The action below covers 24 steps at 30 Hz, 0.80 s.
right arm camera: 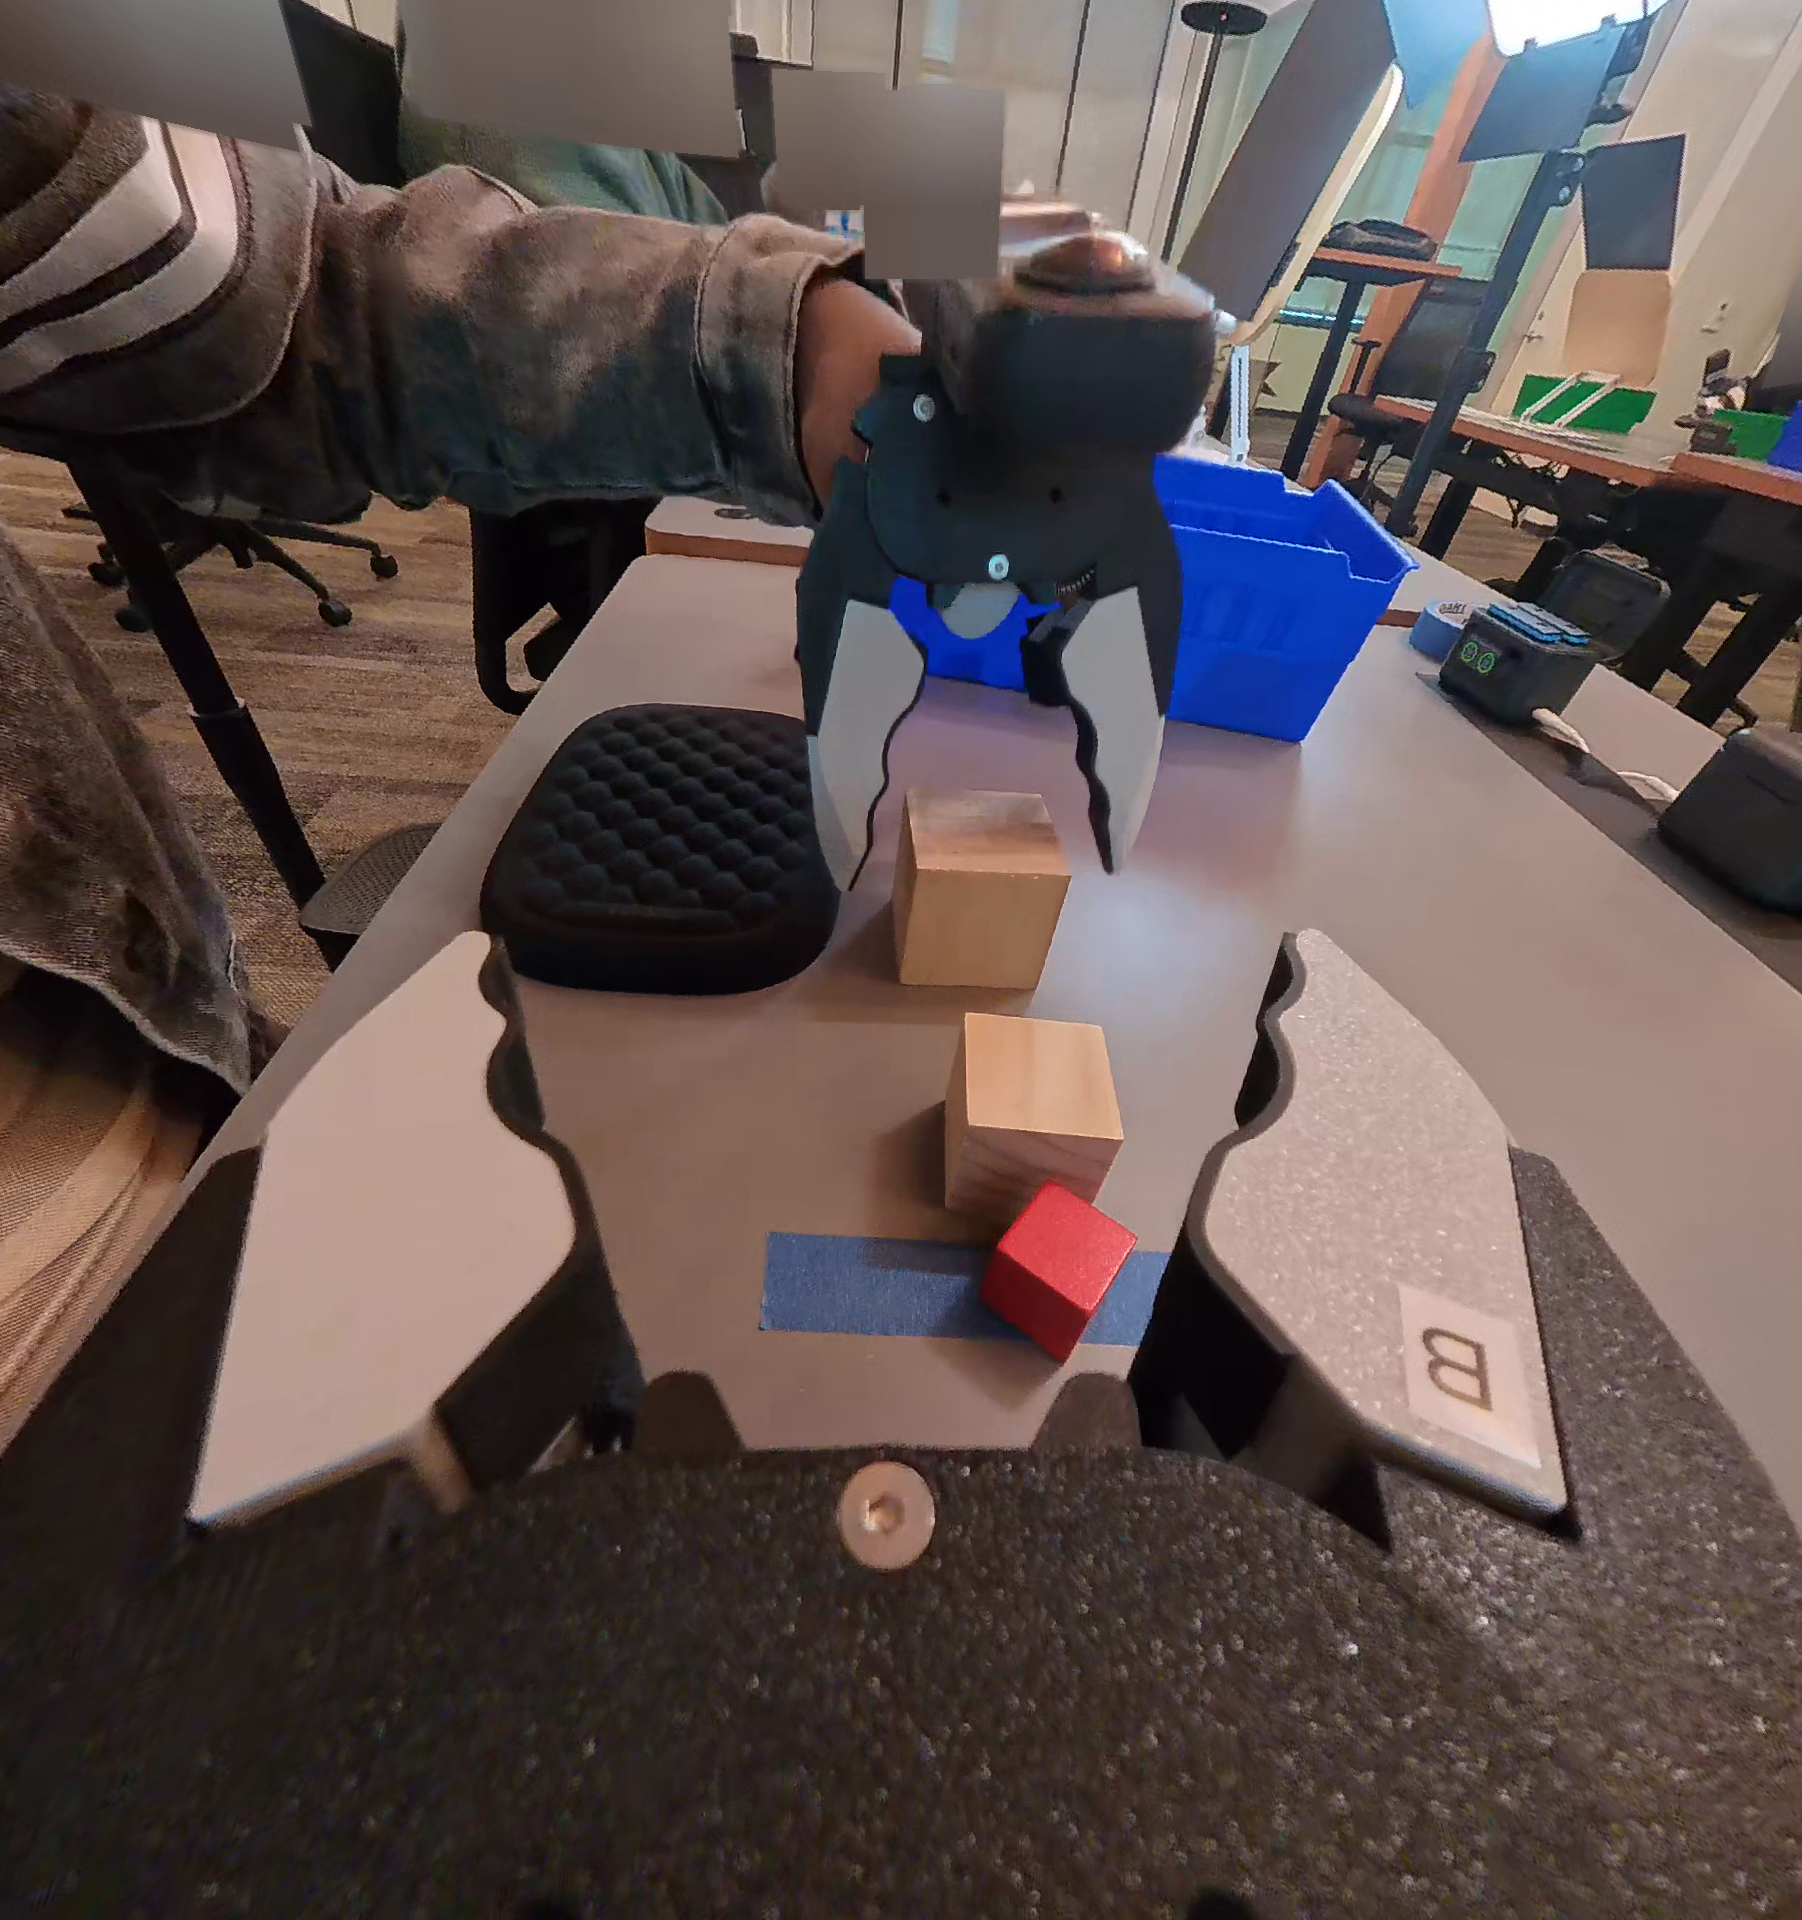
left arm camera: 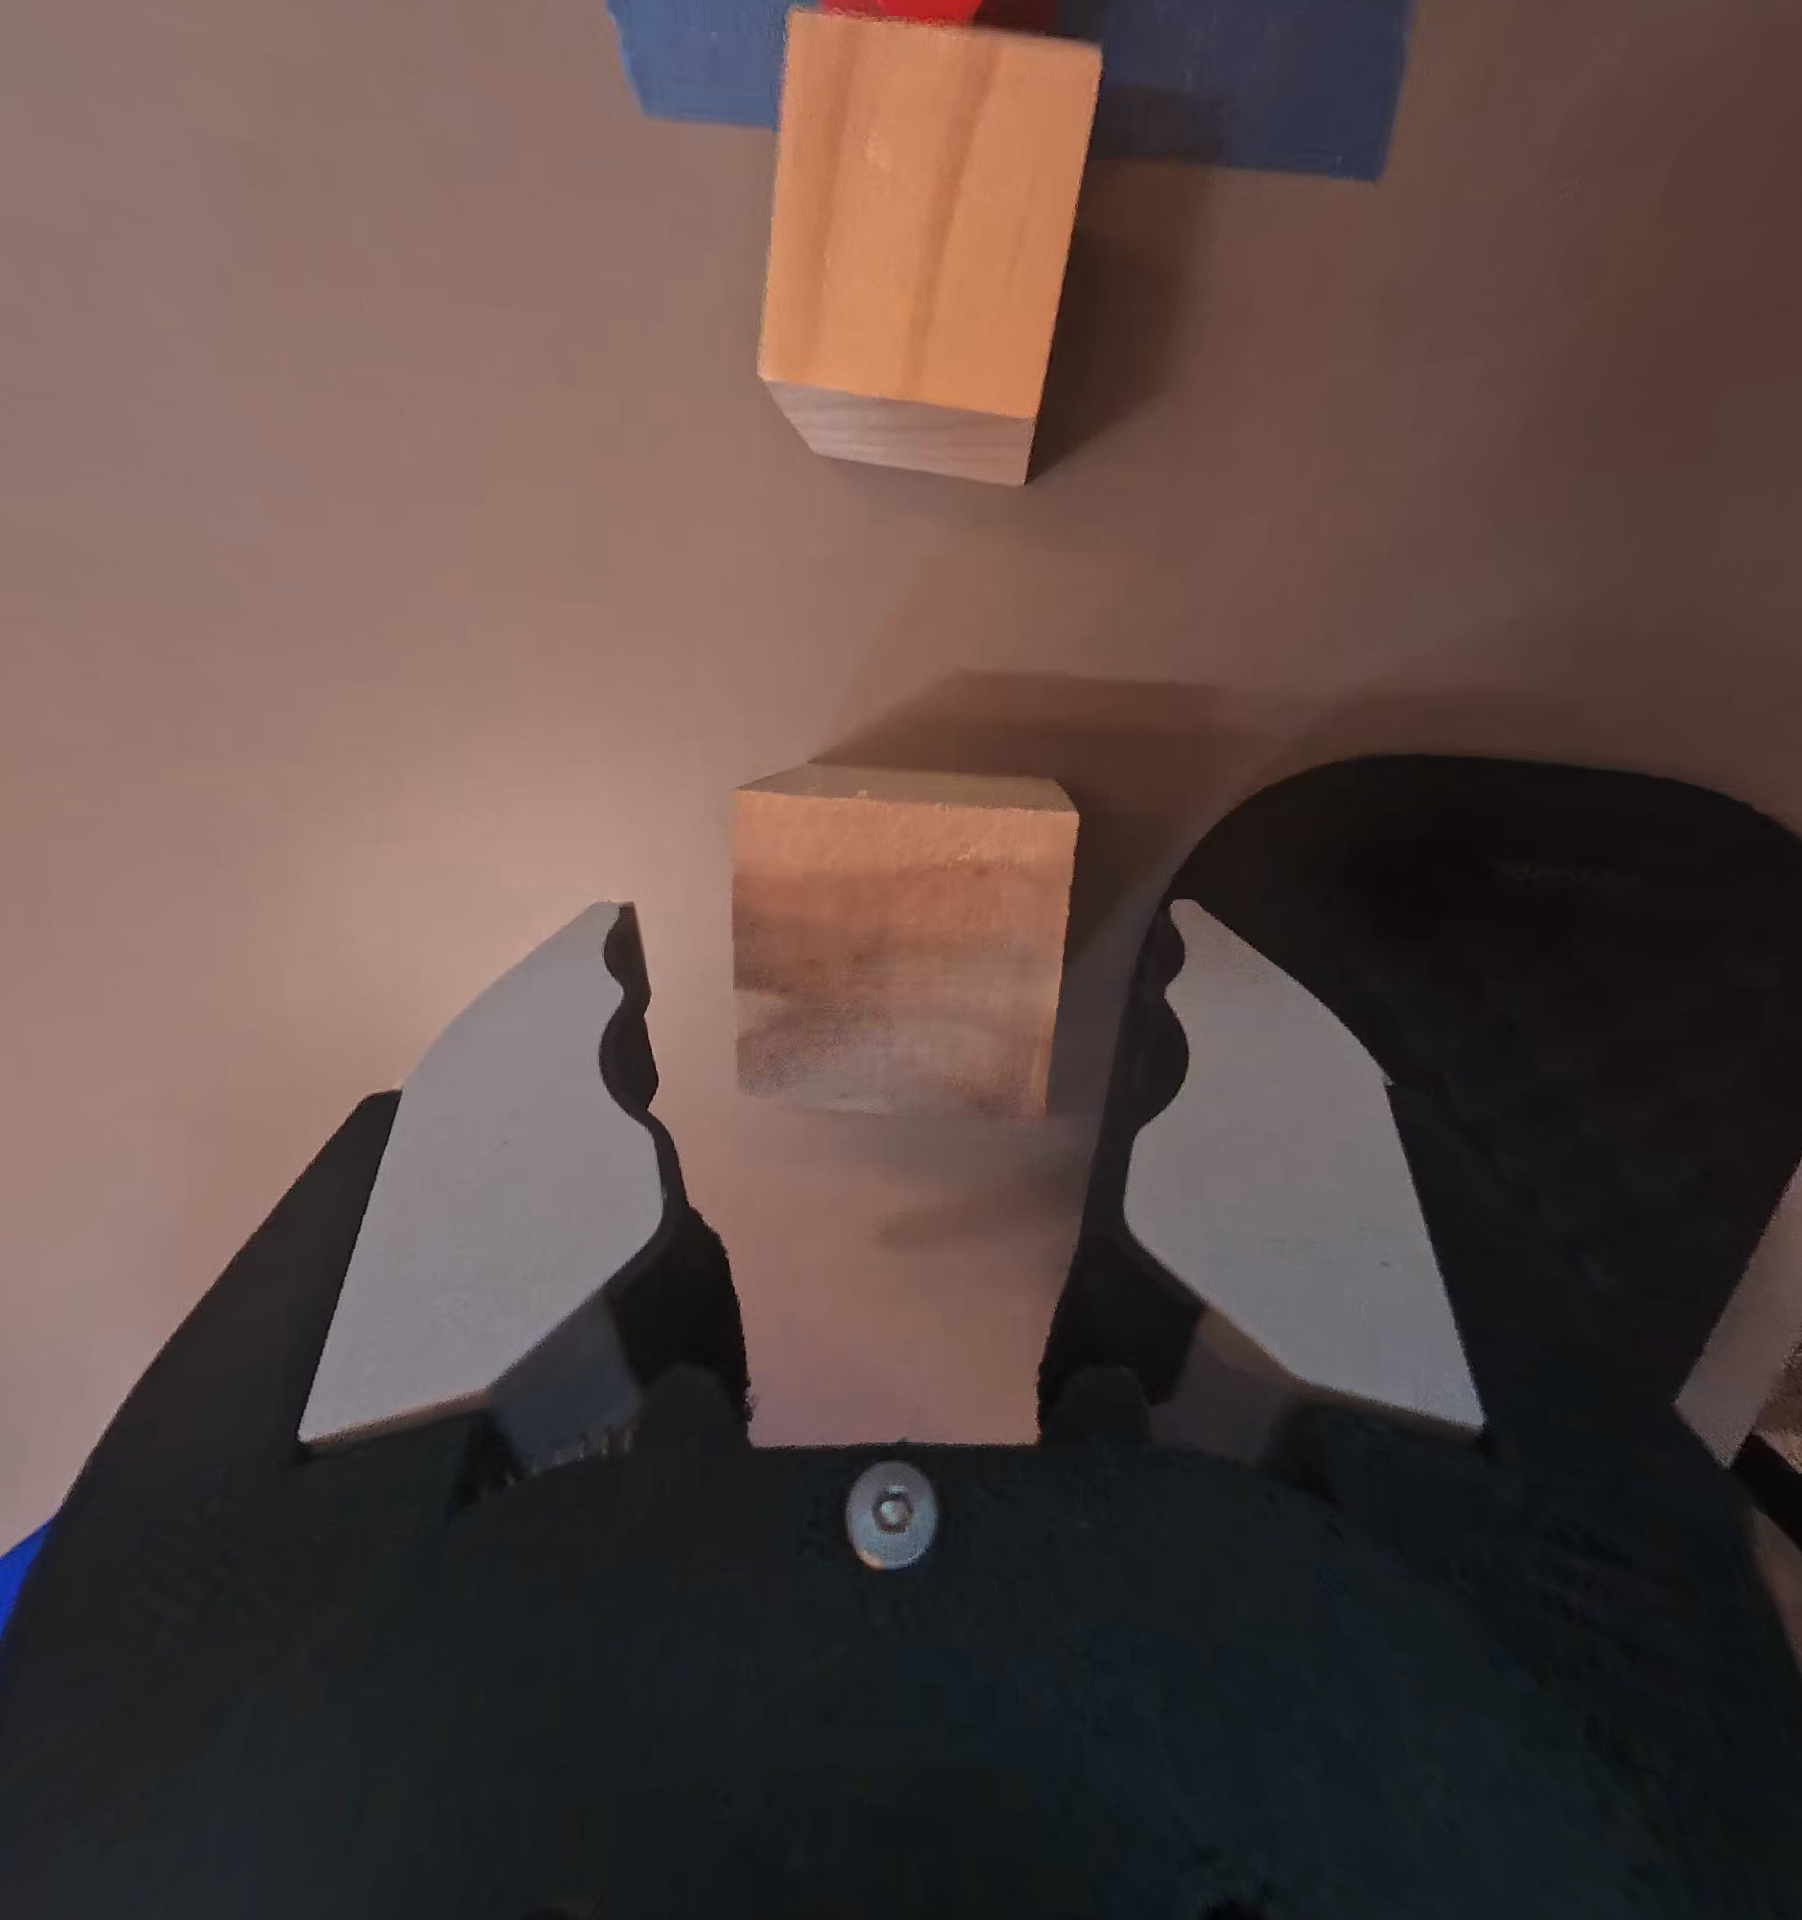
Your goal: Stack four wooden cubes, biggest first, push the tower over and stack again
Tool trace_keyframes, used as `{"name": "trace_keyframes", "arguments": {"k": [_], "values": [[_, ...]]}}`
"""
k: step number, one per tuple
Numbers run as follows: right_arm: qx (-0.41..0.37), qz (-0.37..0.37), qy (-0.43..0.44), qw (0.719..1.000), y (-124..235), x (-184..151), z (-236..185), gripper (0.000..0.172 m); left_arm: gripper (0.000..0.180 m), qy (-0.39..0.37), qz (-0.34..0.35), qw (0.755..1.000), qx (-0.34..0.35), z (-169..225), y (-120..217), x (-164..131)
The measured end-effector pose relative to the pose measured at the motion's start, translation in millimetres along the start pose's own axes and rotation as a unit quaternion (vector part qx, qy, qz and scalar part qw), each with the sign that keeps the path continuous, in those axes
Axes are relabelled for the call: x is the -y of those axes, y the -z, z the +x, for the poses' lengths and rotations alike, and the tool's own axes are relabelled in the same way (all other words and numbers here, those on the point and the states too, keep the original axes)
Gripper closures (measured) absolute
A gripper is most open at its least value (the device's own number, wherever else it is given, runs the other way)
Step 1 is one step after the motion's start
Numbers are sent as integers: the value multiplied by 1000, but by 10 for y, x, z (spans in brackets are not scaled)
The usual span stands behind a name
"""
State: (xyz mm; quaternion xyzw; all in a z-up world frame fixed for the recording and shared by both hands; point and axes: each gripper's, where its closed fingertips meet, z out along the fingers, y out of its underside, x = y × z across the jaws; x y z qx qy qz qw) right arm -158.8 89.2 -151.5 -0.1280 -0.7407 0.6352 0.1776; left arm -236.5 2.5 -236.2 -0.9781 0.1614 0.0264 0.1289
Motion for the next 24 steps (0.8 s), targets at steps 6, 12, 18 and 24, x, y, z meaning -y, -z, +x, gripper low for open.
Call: {"name": "trace_keyframes", "arguments": {"k": [6, 12, 18, 24], "values": [[1, -1, 1, 1000, -9, -2, -8, 40, 115, 15, 23, 1000, -13, 6, -99, -34], [-64, 31, 67, 995, 1, 142, 99, 45, 119, 205, 397, 890, -92, 62, 619, 746], [-160, 138, 172, 962, 103, 527, 95, 44, 120, 320, 604, 717, -136, 21, 980, 1105], [-269, 107, 268, 919, 156, 619, 164, 63, 120, 391, 777, 431, -239, -131, 1465, 1237]]}}
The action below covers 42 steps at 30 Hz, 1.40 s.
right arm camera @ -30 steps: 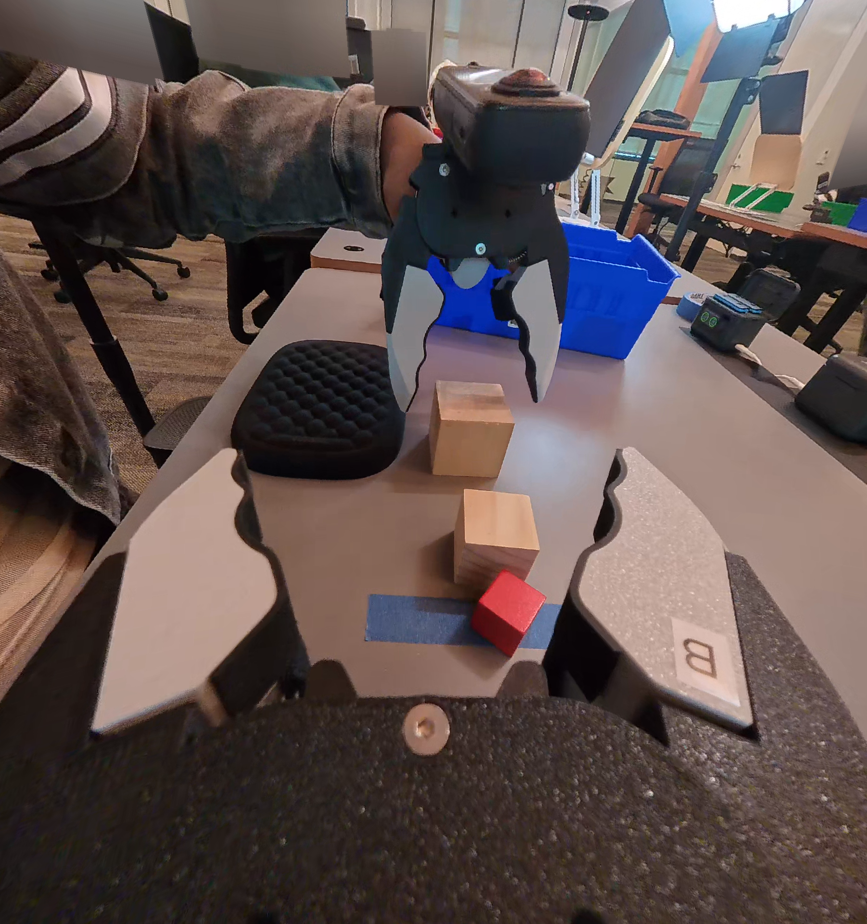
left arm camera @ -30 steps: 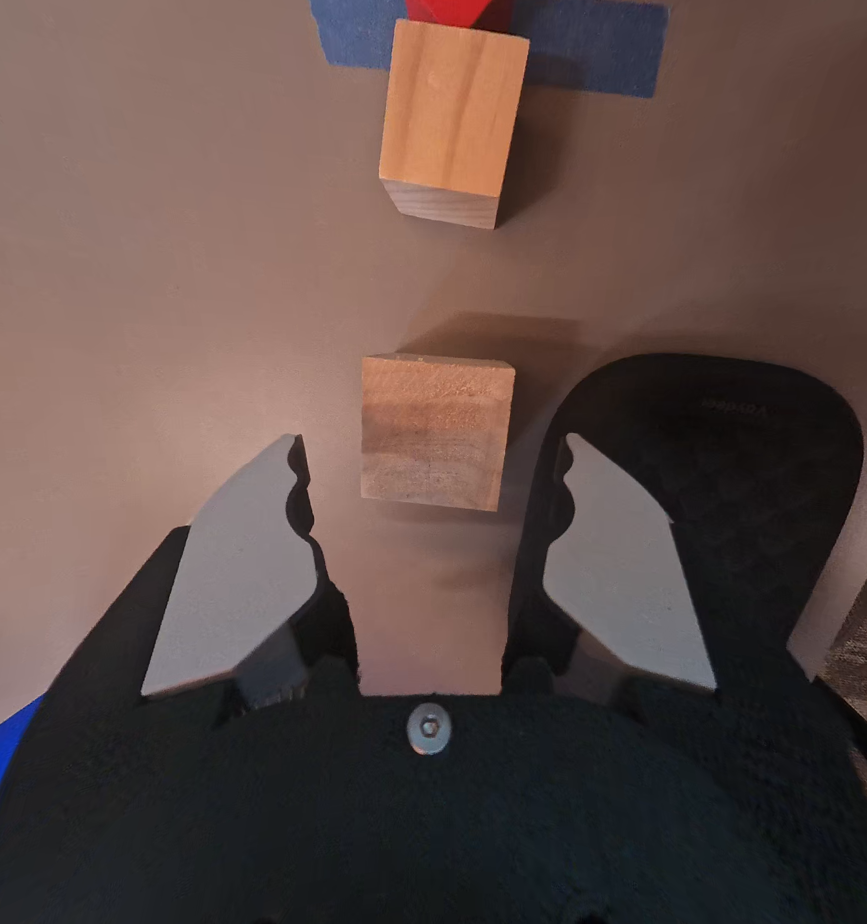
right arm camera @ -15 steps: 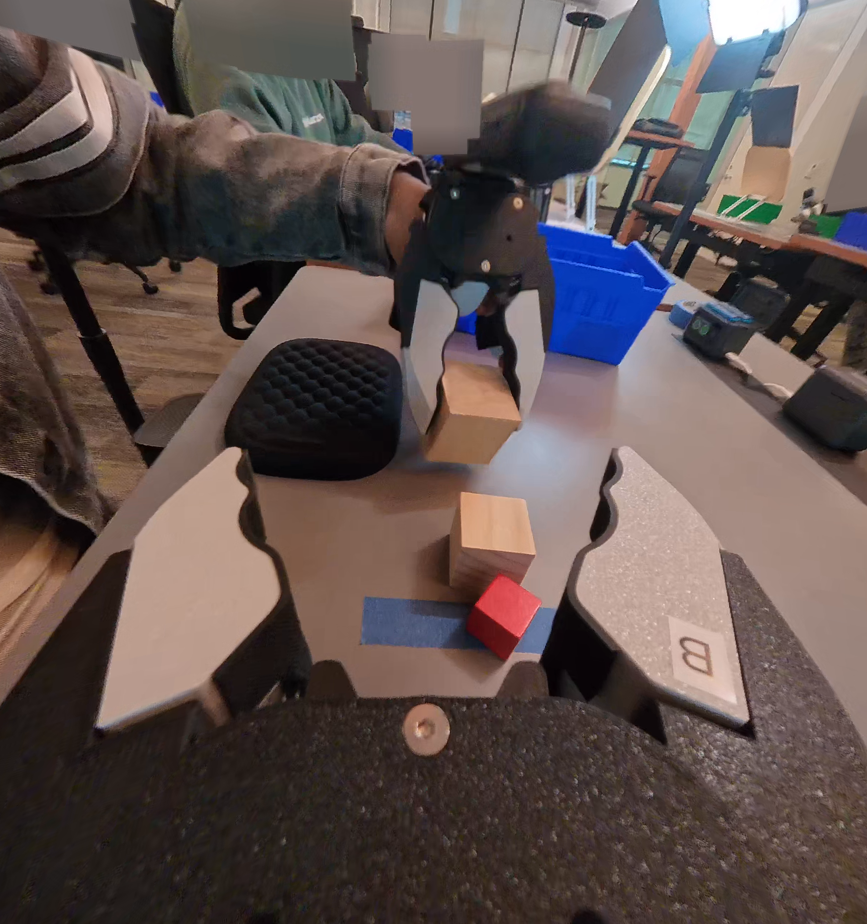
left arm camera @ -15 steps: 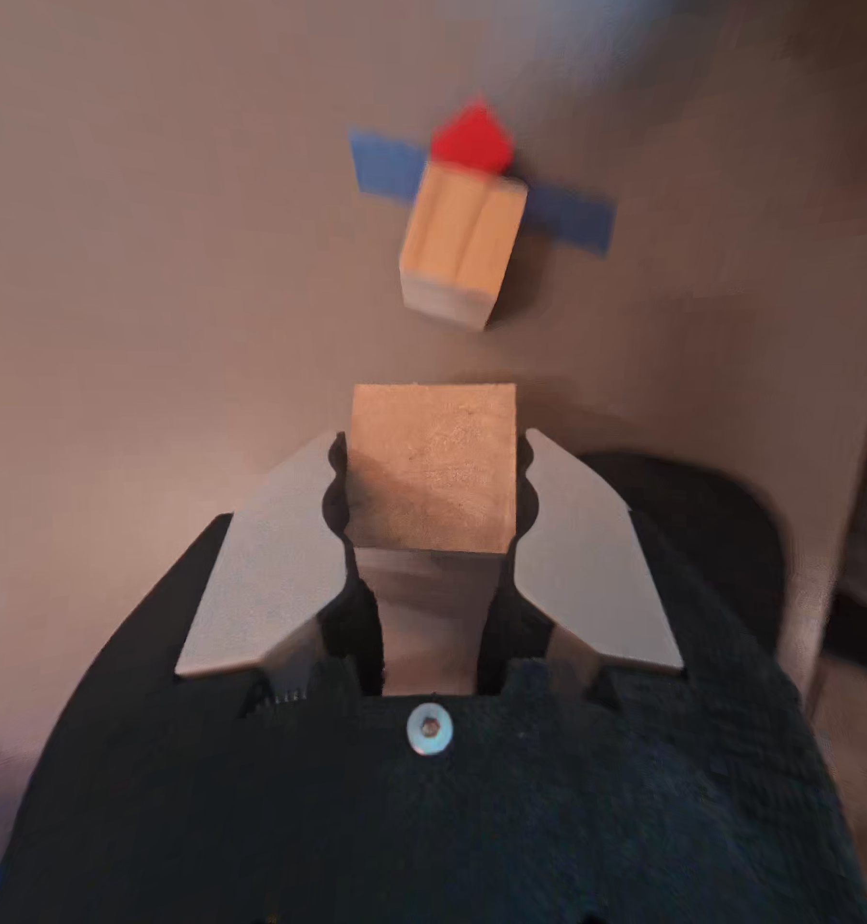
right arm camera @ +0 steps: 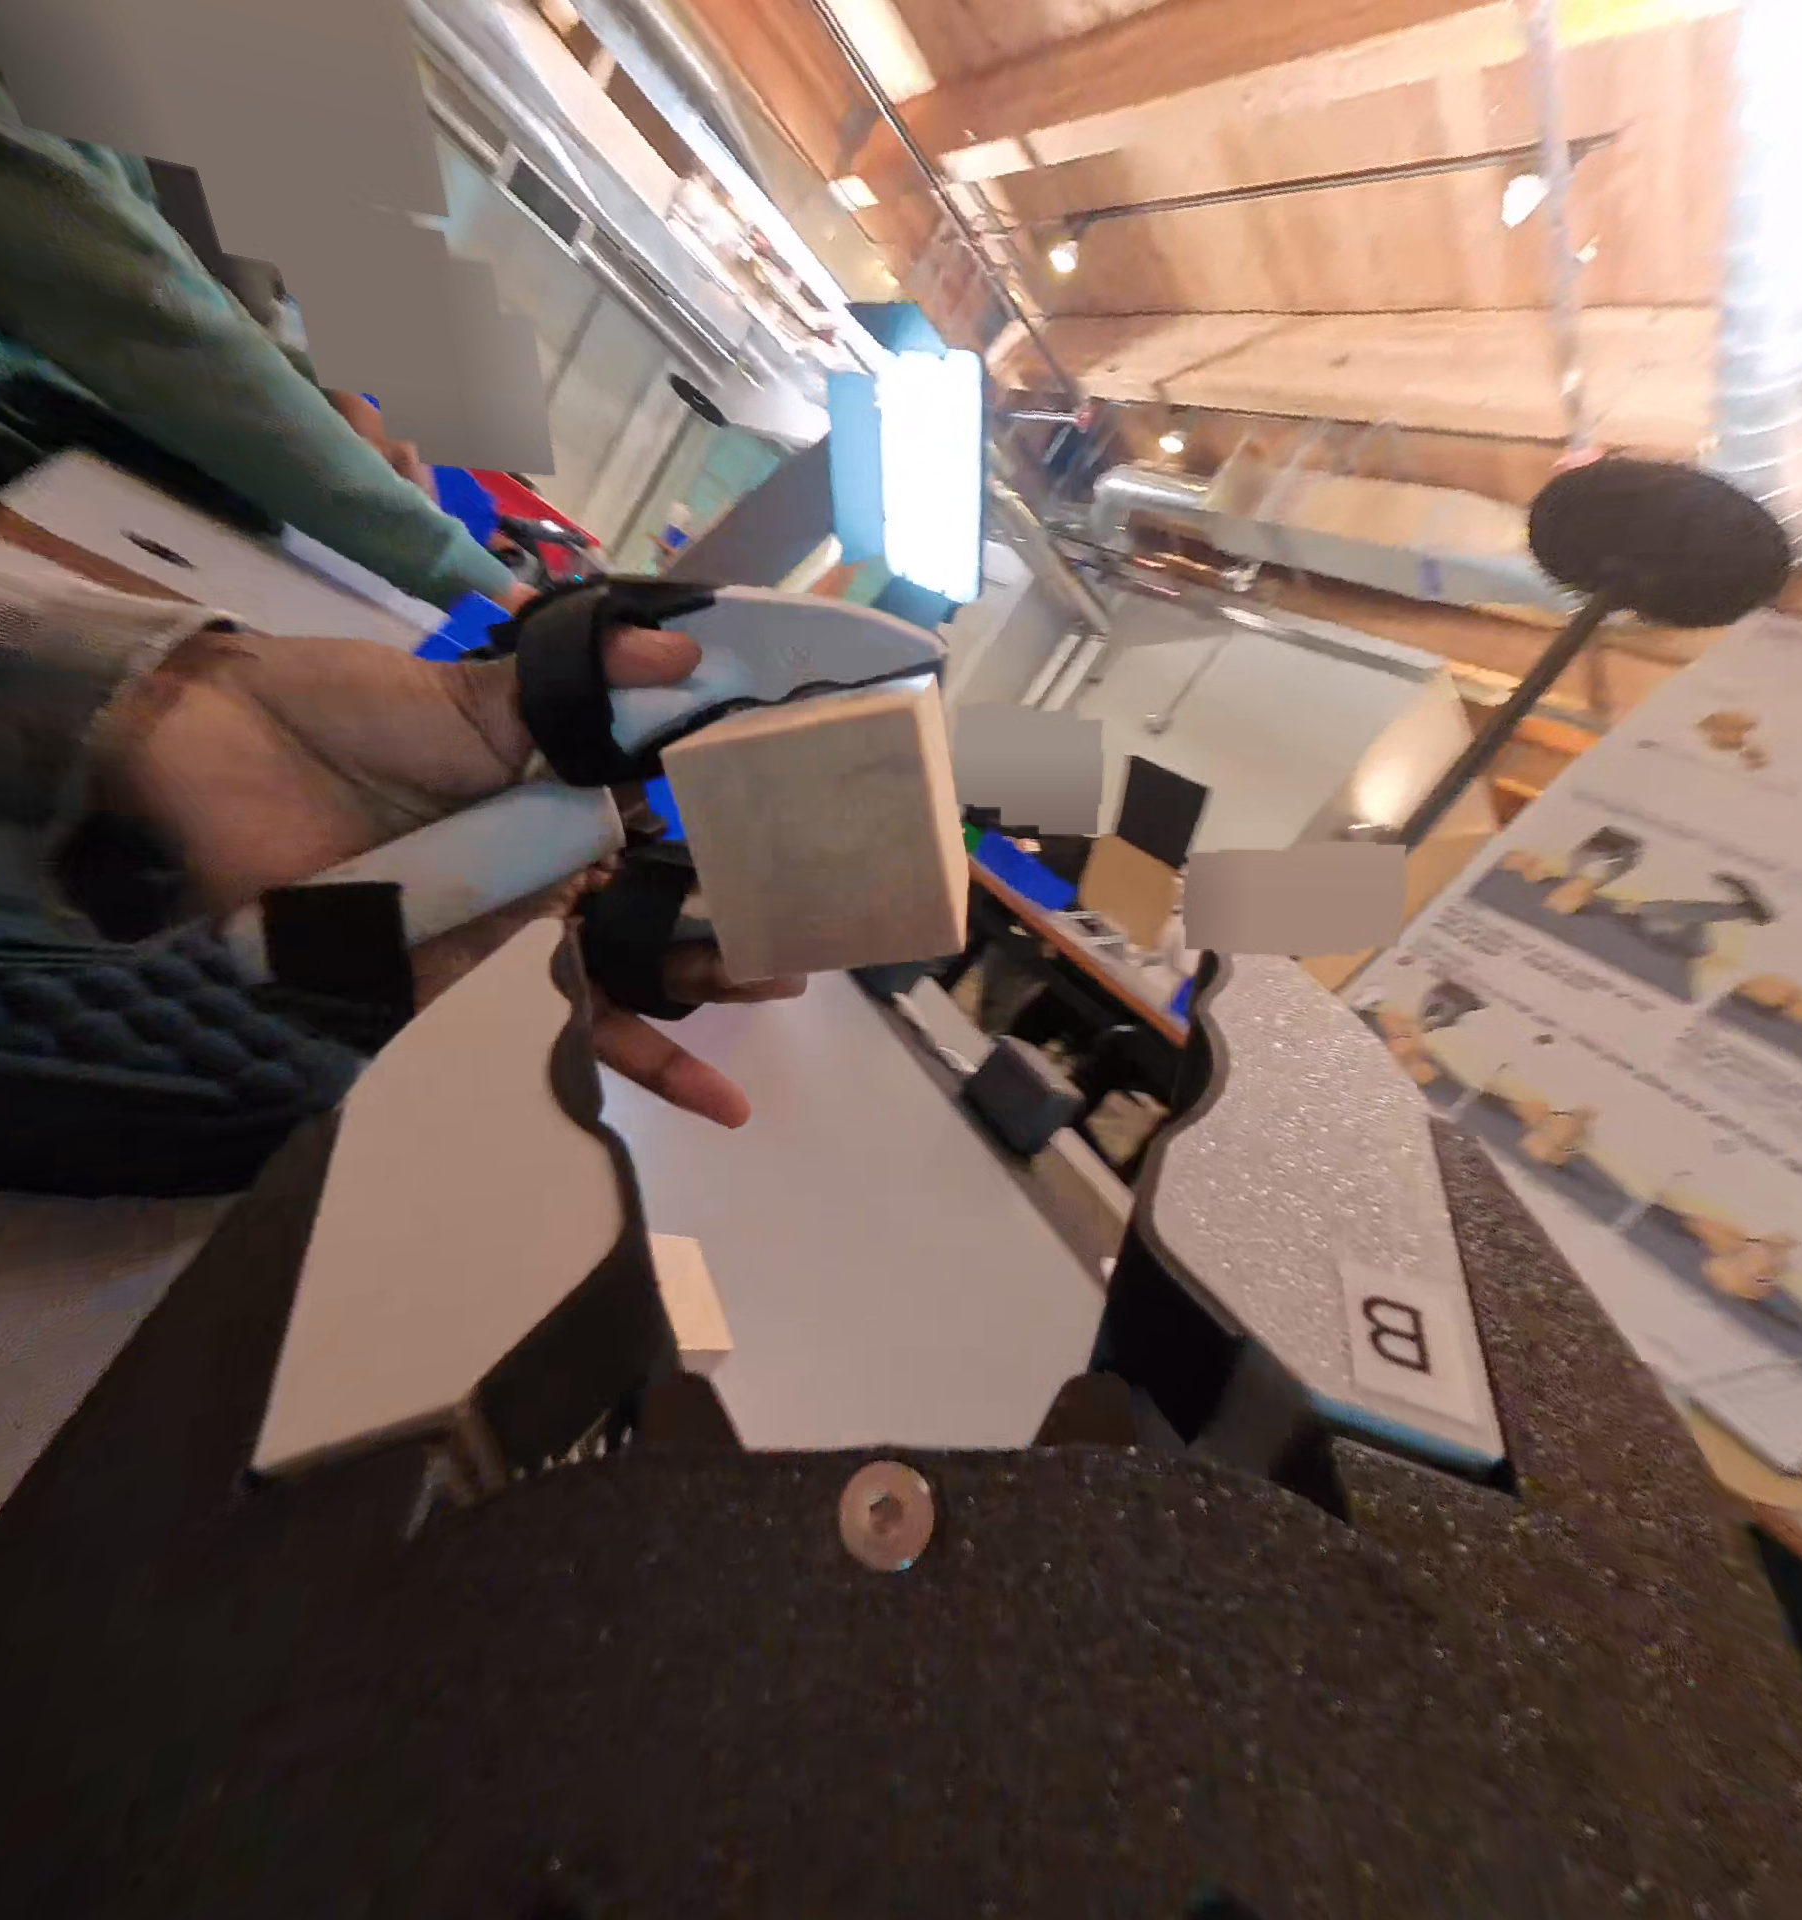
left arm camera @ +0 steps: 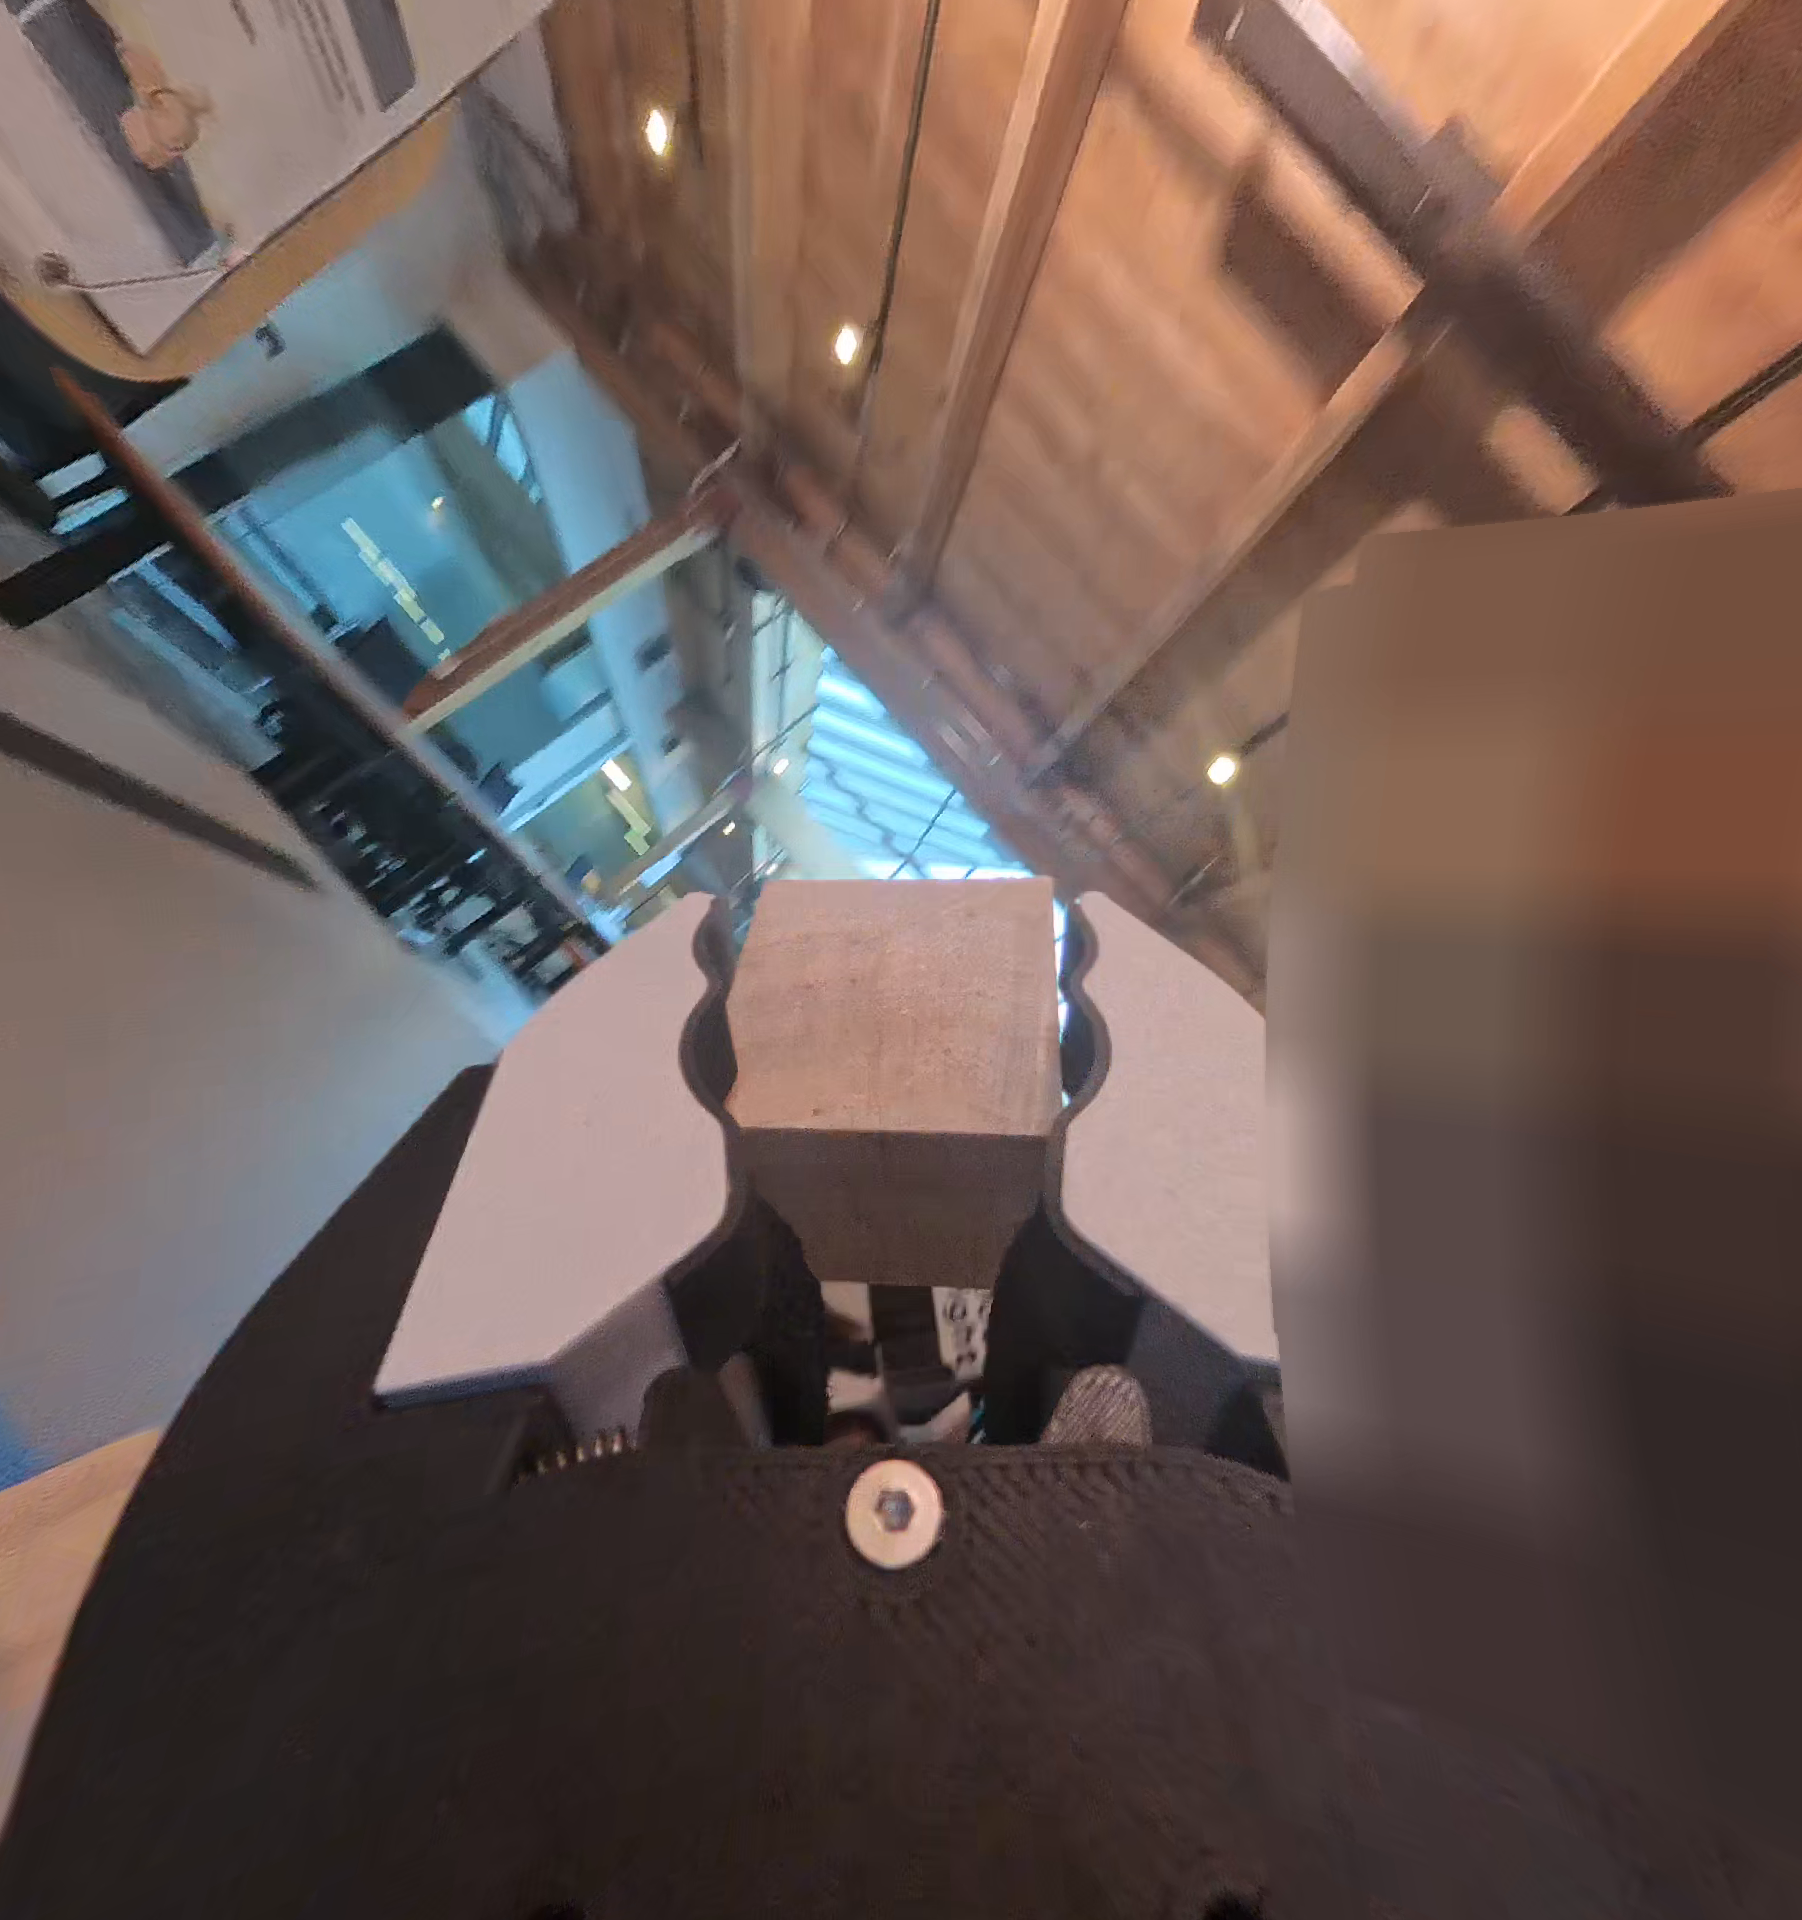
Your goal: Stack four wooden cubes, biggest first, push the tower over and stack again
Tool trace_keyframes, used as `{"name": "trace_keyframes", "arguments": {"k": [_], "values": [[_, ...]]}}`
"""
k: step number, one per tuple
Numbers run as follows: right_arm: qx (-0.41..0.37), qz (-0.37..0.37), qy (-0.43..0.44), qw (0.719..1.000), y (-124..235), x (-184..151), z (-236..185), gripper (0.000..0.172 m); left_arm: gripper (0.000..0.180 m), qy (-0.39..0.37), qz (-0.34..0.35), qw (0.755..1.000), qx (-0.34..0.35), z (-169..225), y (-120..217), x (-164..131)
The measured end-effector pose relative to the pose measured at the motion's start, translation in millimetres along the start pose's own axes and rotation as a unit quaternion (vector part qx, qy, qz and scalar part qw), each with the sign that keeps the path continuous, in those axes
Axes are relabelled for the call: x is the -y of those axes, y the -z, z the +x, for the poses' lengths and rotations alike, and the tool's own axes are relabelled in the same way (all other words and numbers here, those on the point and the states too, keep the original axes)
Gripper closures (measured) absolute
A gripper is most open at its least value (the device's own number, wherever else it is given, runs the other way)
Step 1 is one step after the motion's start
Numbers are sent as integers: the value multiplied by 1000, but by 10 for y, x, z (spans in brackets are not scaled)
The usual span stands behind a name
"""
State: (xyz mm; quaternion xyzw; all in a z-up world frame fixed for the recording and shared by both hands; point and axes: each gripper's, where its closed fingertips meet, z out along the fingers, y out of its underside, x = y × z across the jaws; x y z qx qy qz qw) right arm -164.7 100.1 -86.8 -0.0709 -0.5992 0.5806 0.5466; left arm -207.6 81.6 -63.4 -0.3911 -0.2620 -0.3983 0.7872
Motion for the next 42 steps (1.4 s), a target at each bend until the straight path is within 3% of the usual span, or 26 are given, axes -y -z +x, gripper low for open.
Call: {"name": "trace_keyframes", "arguments": {"k": [3, 7, 9, 12, 14, 16, 18, 20, 21, 22, 23, 25, 28, 32, 35, 37, 39, 42], "values": [[-43, -7, 80, 996, -5, 87, 54, 75, 120, 30, 21, 999, -31, 70, -162, -176], [-60, -36, 144, 987, 19, 94, 83, 107, 120, 72, 2, 996, -53, 114, -310, -441], [-55, -44, 149, 986, 48, 95, 71, 110, 120, 74, 1, 996, -59, 120, -323, -465], [-12, -61, 112, 992, 90, 87, 66, 111, 119, 23, -81, 995, -54, 131, -309, -579], [26, -75, 67, 995, 137, 76, 123, 111, 103, -75, -157, 983, -53, 160, -242, -625], [69, -143, 33, 987, 213, -74, 283, 111, 85, -230, -237, 944, 4, -34, -100, -611], [147, -232, -4, 961, 322, -290, 413, 111, 62, -404, -289, 863, 95, -386, 95, -482], [224, -349, -30, 909, 473, -591, 532, 112, 50, -502, -304, 800, 125, -540, 228, -401], [260, -403, -31, 877, 556, -745, 590, 118, 49, -519, -295, 794, 120, -537, 248, -396], [284, -427, -30, 858, 570, -833, 665, 172, 49, -521, -281, 799, 107, -504, 247, -406], [295, -433, -32, 851, 528, -905, 736, 172, 49, -512, -269, 811, 89, -446, 237, -429], [351, -474, -44, 806, 607, -1174, 749, 172, 49, -493, -247, 831, 72, -360, 211, -414], [372, -505, -94, 773, 757, -1568, 746, 172, 49, -484, -241, 838, 74, -366, 223, -397], [313, -453, -155, 820, 801, -1618, 947, 169, 49, -498, -256, 825, 81, -405, 247, -434], [217, -416, -194, 862, 910, -1526, 1268, 117, 49, -499, -264, 821, 87, -445, 249, -465], [158, -402, -207, 878, 1052, -1517, 1474, 102, 49, -498, -275, 818, 87, -474, 254, -504], [123, -421, -205, 875, 1247, -1608, 1665, 91, 49, -500, -267, 819, 88, -481, 238, -487], [92, -510, -190, 834, 1627, -1929, 2020, 74, 49, -494, -268, 823, 90, -508, 247, -487]]}}
